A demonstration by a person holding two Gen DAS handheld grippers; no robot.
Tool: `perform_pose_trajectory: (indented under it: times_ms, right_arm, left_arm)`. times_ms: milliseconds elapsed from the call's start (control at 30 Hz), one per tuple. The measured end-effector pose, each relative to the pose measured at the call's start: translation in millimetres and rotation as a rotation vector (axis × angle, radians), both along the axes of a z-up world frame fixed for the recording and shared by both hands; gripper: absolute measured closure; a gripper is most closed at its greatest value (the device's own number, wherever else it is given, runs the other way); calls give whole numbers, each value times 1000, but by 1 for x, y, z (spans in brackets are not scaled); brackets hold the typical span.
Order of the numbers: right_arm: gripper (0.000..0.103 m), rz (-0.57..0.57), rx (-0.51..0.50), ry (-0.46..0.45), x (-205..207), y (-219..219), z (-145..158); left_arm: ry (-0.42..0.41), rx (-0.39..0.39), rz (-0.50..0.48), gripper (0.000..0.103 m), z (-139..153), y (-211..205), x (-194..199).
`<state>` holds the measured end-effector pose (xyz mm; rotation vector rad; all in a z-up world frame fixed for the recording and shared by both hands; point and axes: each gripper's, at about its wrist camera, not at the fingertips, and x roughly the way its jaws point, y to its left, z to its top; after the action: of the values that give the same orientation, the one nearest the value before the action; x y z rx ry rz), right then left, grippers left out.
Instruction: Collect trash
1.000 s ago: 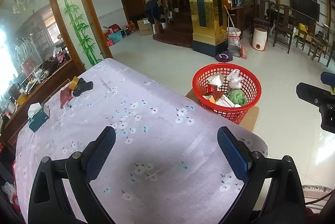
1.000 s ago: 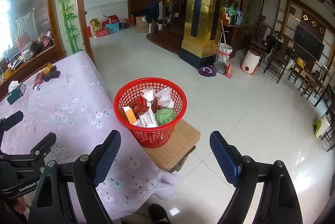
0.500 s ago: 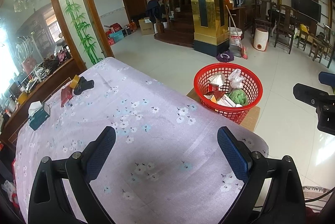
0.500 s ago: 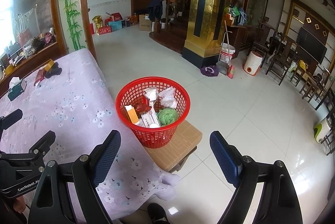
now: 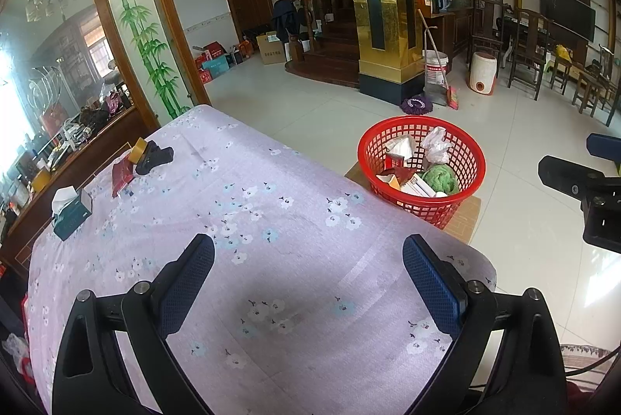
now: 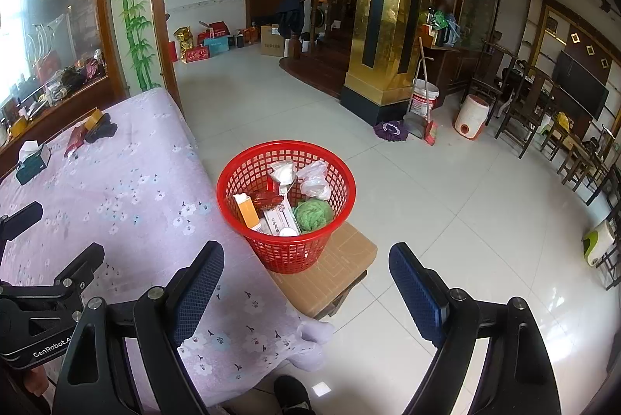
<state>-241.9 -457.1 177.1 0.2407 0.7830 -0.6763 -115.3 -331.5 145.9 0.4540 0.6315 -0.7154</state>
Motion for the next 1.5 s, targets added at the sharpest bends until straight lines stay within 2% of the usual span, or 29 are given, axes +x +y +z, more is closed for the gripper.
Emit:
perform_pose_trajectory:
  times_ms: [1500]
  right_arm:
    - [13,38,48,24,16,5,-10]
  left_arm:
    - [8,2,10,6,-8,6,-2]
